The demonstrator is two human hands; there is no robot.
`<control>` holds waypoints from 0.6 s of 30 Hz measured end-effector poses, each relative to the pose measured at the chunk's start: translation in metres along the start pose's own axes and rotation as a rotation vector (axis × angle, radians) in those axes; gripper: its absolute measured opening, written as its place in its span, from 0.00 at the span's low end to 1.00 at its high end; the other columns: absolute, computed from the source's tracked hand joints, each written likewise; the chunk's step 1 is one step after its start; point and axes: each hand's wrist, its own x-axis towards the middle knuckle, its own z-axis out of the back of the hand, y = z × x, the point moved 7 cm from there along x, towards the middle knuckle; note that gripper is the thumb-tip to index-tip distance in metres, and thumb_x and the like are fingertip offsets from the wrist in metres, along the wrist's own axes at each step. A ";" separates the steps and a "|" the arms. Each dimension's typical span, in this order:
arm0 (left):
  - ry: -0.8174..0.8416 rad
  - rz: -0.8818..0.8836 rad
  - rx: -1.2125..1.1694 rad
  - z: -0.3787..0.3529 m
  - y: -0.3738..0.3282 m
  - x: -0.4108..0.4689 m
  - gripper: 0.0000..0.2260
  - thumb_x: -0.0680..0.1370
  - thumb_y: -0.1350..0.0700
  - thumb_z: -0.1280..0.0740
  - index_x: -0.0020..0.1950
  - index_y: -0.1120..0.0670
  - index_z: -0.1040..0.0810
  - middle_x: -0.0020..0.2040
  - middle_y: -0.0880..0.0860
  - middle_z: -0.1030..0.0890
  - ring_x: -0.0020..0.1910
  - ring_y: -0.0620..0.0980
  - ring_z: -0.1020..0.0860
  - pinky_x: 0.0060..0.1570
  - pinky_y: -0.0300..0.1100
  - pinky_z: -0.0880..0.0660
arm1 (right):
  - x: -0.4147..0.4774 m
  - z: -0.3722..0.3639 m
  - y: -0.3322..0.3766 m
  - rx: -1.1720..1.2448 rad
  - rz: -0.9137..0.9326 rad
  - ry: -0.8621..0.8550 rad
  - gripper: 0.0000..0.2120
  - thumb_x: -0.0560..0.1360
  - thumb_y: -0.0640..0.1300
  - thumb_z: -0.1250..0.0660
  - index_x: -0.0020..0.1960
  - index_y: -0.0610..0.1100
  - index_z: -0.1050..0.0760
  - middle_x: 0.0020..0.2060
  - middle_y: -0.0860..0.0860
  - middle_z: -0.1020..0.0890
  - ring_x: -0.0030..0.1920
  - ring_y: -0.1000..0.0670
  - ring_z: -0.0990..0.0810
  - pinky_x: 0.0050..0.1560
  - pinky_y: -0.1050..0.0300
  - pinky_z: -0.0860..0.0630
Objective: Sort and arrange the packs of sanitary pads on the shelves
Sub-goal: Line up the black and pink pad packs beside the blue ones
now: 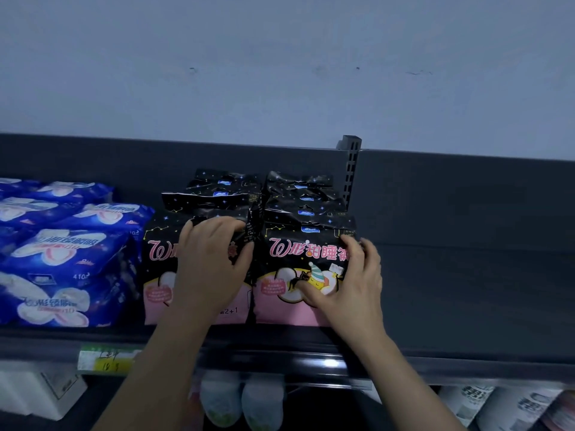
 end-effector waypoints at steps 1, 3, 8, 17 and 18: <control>0.001 -0.004 0.001 0.000 -0.002 -0.001 0.12 0.74 0.50 0.34 0.54 0.53 0.21 0.54 0.50 0.19 0.55 0.53 0.22 0.68 0.60 0.36 | 0.001 0.006 0.003 0.002 0.031 -0.023 0.45 0.63 0.64 0.27 0.73 0.53 0.42 0.73 0.48 0.43 0.72 0.45 0.41 0.72 0.46 0.42; 0.002 -0.011 -0.013 0.000 -0.006 -0.002 0.14 0.74 0.48 0.35 0.55 0.53 0.21 0.54 0.50 0.19 0.56 0.53 0.22 0.68 0.60 0.36 | 0.003 0.017 0.010 -0.005 0.122 -0.061 0.39 0.67 0.64 0.32 0.73 0.51 0.38 0.73 0.48 0.41 0.73 0.46 0.42 0.73 0.47 0.44; 0.006 -0.039 -0.055 0.001 -0.024 -0.015 0.18 0.74 0.46 0.39 0.56 0.55 0.20 0.54 0.52 0.19 0.54 0.53 0.22 0.59 0.59 0.28 | 0.006 0.032 0.031 -0.010 0.289 -0.042 0.24 0.75 0.54 0.36 0.68 0.45 0.29 0.66 0.50 0.27 0.72 0.49 0.36 0.74 0.44 0.41; -0.017 0.128 0.062 0.037 0.000 -0.069 0.18 0.74 0.47 0.38 0.58 0.55 0.21 0.56 0.52 0.19 0.53 0.54 0.22 0.56 0.51 0.27 | -0.022 -0.011 0.080 0.202 0.444 0.154 0.19 0.75 0.50 0.38 0.62 0.44 0.24 0.57 0.50 0.21 0.61 0.49 0.25 0.64 0.52 0.29; -0.022 0.171 0.075 0.045 0.008 -0.078 0.18 0.74 0.47 0.38 0.58 0.54 0.21 0.56 0.52 0.20 0.52 0.54 0.22 0.55 0.52 0.26 | -0.027 -0.019 0.087 0.204 0.466 0.188 0.20 0.75 0.50 0.38 0.63 0.44 0.24 0.57 0.49 0.21 0.61 0.49 0.26 0.64 0.53 0.30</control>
